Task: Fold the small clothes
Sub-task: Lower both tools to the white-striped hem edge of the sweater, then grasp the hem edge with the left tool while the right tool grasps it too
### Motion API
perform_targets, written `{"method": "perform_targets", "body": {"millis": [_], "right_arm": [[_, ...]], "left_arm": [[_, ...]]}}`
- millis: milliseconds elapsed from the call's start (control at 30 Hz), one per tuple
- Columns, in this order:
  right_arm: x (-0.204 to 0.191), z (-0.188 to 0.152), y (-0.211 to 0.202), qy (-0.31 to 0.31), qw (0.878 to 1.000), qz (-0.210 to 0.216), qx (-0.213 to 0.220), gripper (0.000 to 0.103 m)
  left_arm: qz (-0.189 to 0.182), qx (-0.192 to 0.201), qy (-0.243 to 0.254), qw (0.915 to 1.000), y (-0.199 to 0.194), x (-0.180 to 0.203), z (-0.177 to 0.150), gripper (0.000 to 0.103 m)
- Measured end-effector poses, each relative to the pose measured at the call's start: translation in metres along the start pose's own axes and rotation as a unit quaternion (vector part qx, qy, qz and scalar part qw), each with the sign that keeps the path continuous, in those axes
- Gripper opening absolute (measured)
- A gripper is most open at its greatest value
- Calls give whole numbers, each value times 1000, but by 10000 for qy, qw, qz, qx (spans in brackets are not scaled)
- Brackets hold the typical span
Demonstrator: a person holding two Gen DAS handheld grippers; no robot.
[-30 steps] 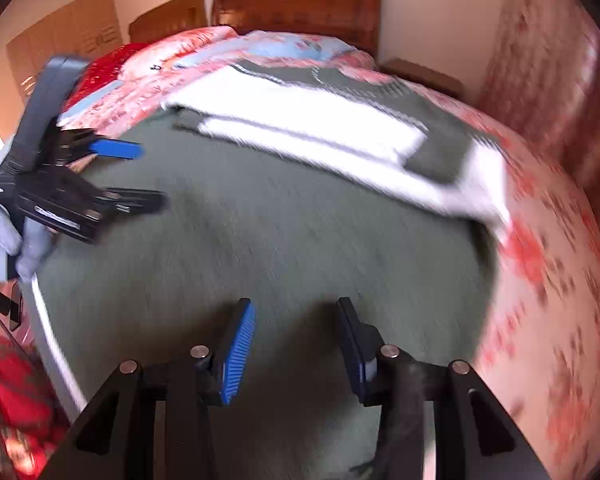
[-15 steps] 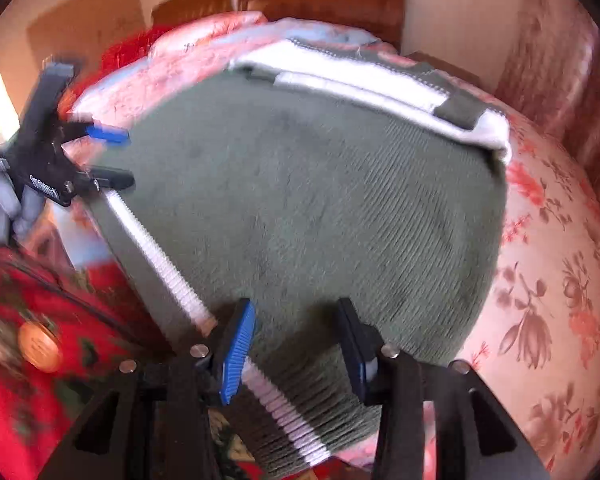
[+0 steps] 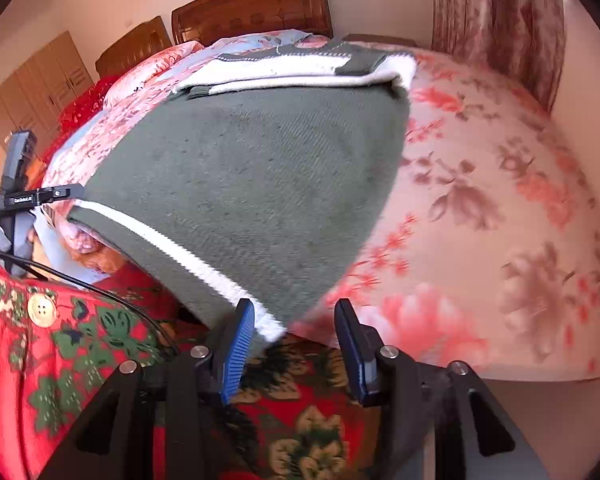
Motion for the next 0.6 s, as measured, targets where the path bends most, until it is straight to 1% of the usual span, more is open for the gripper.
{"method": "perform_targets", "body": {"millis": [100, 133, 200, 233, 300, 367, 467, 600], "right_arm": [[-9, 7, 3, -102, 9999, 24, 63, 42], [-12, 4, 1, -104, 9999, 19, 67, 42], [-16, 7, 3, -129, 9999, -30, 100, 35], [-18, 7, 5, -174, 9998, -68, 101, 35], [-19, 6, 4, -204, 9997, -88, 91, 34], [-17, 4, 3, -173, 9998, -59, 71, 34], [-19, 6, 3, -270, 9995, -113, 125, 33], [-21, 8, 5, -323, 9991, -183, 214, 31]], "left_arm": [[101, -56, 205, 9997, 3, 6, -3, 103], [39, -66, 210, 9998, 3, 9, -3, 103], [-213, -135, 210, 9995, 5, 19, -4, 103], [-233, -166, 238, 9993, 6, 22, -5, 103], [-102, -183, 312, 9993, 9, 20, -2, 103], [19, -187, 278, 9994, 9, 16, -2, 103], [37, -172, 199, 9996, 13, 15, 3, 103], [214, -268, 390, 9987, 18, 24, 7, 103]]}}
Point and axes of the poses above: each gripper's, at about its wrist camera, not at the fingertips, and y roughly the way its jaws point, x to its right, z to its top, the point moved 10 cm from there along y, roughly the way its jaws point, and after that the axes turned 10 degrees about -z, right-handed, at the moved point
